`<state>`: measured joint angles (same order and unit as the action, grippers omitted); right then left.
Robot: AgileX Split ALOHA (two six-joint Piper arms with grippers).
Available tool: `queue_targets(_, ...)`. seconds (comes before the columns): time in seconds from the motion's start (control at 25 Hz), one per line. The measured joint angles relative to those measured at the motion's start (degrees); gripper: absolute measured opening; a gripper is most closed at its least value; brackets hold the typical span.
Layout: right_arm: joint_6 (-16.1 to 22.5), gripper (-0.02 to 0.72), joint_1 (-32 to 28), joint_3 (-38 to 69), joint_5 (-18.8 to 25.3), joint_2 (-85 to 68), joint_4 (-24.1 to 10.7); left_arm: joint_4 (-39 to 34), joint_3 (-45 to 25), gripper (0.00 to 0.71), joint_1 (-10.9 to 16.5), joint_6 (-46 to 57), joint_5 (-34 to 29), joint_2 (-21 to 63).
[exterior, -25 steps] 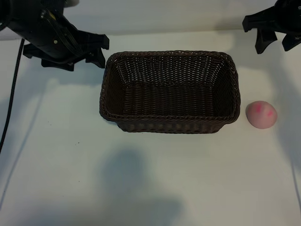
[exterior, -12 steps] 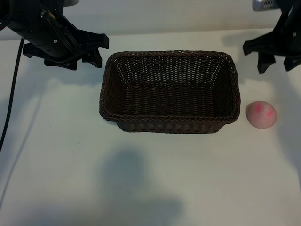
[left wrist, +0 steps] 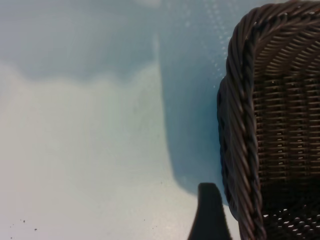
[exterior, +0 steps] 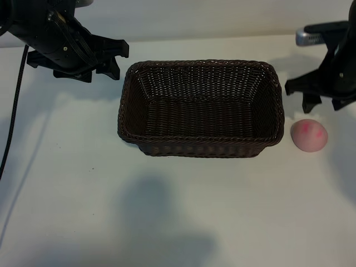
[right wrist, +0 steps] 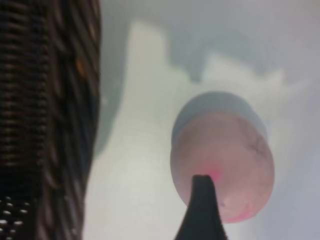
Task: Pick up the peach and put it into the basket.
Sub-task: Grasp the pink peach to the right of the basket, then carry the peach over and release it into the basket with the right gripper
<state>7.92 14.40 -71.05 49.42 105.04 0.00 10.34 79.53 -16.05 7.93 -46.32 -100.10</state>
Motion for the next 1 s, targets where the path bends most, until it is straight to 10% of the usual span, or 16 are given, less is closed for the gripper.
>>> queue_targets(0.32,0.02,0.501,0.0,10.25,-10.39,-0.02,-0.86,0.0,0.0,0.498,0.0,0.0,-0.05,0.0)
queue_targets(0.56,1.45,0.182,0.0,14.69,-18.06,-0.07,-0.92,0.0,0.0,0.497,0.0,0.0,-0.05,0.0)
queue_targets(0.68,1.79,0.058,0.0,14.81,-18.63,-0.13,-0.92,0.0,0.0,0.497,0.0,0.06,-0.05,0.0)
queue_targets(1.0,1.86,0.041,0.0,12.16,-11.64,-2.3,-0.76,0.0,0.0,0.496,0.0,0.1,-0.05,0.0)
